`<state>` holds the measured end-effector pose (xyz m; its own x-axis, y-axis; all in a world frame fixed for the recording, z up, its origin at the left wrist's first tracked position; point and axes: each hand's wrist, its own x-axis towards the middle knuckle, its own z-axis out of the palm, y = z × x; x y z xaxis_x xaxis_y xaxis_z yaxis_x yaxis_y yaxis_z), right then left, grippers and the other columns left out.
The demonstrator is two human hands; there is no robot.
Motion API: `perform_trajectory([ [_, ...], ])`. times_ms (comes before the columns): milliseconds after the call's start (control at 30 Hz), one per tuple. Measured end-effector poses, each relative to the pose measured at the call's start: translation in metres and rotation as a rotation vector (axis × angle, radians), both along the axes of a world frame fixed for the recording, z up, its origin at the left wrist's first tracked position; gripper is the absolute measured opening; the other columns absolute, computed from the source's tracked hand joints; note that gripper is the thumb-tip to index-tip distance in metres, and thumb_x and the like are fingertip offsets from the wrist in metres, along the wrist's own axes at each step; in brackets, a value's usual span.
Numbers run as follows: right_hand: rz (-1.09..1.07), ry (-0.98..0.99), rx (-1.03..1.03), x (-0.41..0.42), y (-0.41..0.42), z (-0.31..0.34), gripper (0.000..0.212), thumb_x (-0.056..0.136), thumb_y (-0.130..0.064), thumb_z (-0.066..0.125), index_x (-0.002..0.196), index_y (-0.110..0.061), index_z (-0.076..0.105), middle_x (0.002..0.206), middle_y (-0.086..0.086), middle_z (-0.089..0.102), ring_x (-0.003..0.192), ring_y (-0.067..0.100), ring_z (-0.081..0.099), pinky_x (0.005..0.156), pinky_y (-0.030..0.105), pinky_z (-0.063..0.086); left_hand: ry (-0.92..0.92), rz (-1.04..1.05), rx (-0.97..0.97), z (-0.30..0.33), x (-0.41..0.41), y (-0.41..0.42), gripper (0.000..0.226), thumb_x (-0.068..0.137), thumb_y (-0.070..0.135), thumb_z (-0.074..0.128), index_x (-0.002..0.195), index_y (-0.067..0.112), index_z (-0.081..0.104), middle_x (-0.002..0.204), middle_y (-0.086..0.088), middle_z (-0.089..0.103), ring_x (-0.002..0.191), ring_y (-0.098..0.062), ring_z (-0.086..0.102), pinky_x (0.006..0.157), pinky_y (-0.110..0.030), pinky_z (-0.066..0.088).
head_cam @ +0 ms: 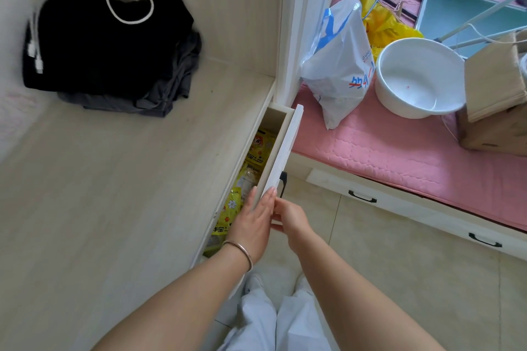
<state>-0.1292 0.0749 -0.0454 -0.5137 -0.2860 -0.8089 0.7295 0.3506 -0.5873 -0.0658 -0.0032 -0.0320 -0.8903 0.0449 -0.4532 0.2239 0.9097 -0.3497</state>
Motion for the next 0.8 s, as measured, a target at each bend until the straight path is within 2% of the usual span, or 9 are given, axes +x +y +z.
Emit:
perform_trajectory([
  [67,-0.028,-0.009,-0.013,-0.001,-0.005,-0.001,0.028,0.094,-0.017,0.040,0.079,-0.020,0.063,0.082,0.000,0.063,0.079,0.015,0.058,0.082,0.034,0.044,0.001,-0.028,-0.049,-0.001,0.001,-0.003,0.060,0.100,0.022,0.021,0.145,-0.006,-0.006,0.157,-0.019,-0.016,0.144,-0.029,-0.024,0.104,-0.050,-0.023],
  [133,-0.035,-0.001,-0.019,-0.001,-0.011,-0.003,0.029,0.096,-0.022,0.036,0.080,-0.022,0.061,0.082,-0.003,0.063,0.077,0.011,0.057,0.079,0.031,0.041,0.005,-0.034,-0.083,-0.002,0.002,-0.007,0.059,0.100,0.023,0.021,0.146,-0.007,-0.003,0.157,-0.020,-0.013,0.144,-0.030,-0.023,0.104,-0.048,-0.023],
  [233,0.009,0.004,0.014,-0.004,-0.020,0.001,0.032,0.096,-0.032,0.034,0.097,-0.018,0.063,0.103,0.002,0.067,0.092,0.015,0.059,0.073,0.027,0.041,-0.001,-0.039,-0.113,-0.003,0.002,-0.014,0.059,0.100,0.023,0.020,0.146,-0.008,-0.001,0.157,-0.022,-0.008,0.145,-0.031,-0.020,0.104,-0.047,-0.023],
  [333,0.048,-0.008,0.023,-0.005,-0.031,0.002,0.045,0.097,-0.040,0.032,0.118,-0.012,0.061,0.126,0.007,0.062,0.112,0.020,0.056,0.087,0.030,0.036,-0.047,-0.100,-0.214,0.000,0.005,-0.018,0.059,0.100,0.025,0.019,0.146,-0.008,0.000,0.157,-0.024,-0.004,0.145,-0.035,-0.017,0.102,-0.047,-0.023],
  [400,0.077,-0.014,0.002,-0.005,-0.038,0.003,0.057,0.098,-0.048,0.029,0.128,-0.009,0.057,0.133,0.007,0.057,0.122,0.019,0.052,0.094,0.030,0.033,-0.095,-0.163,-0.285,0.002,0.006,-0.021,0.059,0.101,0.025,0.019,0.146,-0.009,0.004,0.157,-0.026,-0.002,0.145,-0.038,-0.014,0.103,-0.048,-0.022],
  [533,0.064,-0.027,-0.015,-0.004,-0.055,0.005,0.066,0.095,-0.057,0.031,0.133,-0.008,0.052,0.137,0.008,0.054,0.126,0.019,0.050,0.098,0.029,0.031,-0.195,-0.279,-0.421,0.008,0.003,-0.029,0.055,0.100,0.029,0.026,0.145,-0.003,0.026,0.156,-0.027,0.010,0.144,-0.044,-0.006,0.097,-0.055,-0.026],
  [633,0.077,-0.034,-0.004,-0.005,-0.065,0.005,0.067,0.093,-0.058,0.035,0.134,-0.007,0.051,0.139,0.011,0.053,0.129,0.022,0.048,0.102,0.030,0.031,-0.285,-0.359,-0.481,0.010,0.000,-0.036,0.057,0.100,0.034,0.026,0.146,0.001,0.025,0.157,-0.023,0.011,0.144,-0.045,-0.007,0.113,-0.056,-0.017],
  [733,0.085,-0.049,-0.010,-0.006,-0.073,0.003,0.065,0.093,-0.055,0.040,0.136,-0.007,0.049,0.139,0.010,0.052,0.133,0.022,0.045,0.099,0.027,0.031,-0.344,-0.401,-0.496,0.014,-0.002,-0.040,0.058,0.100,0.033,0.026,0.147,0.000,0.021,0.157,-0.020,0.012,0.144,-0.044,-0.006,0.116,-0.056,-0.009],
  [800,0.076,-0.048,-0.013,-0.005,-0.078,0.002,0.060,0.092,-0.055,0.045,0.129,-0.009,0.055,0.125,0.008,0.058,0.126,0.021,0.050,0.091,0.024,0.031,-0.347,-0.413,-0.514,0.016,-0.002,-0.041,0.058,0.100,0.032,0.026,0.147,-0.002,0.018,0.157,-0.021,0.012,0.144,-0.044,-0.005,0.116,-0.057,-0.007],
])
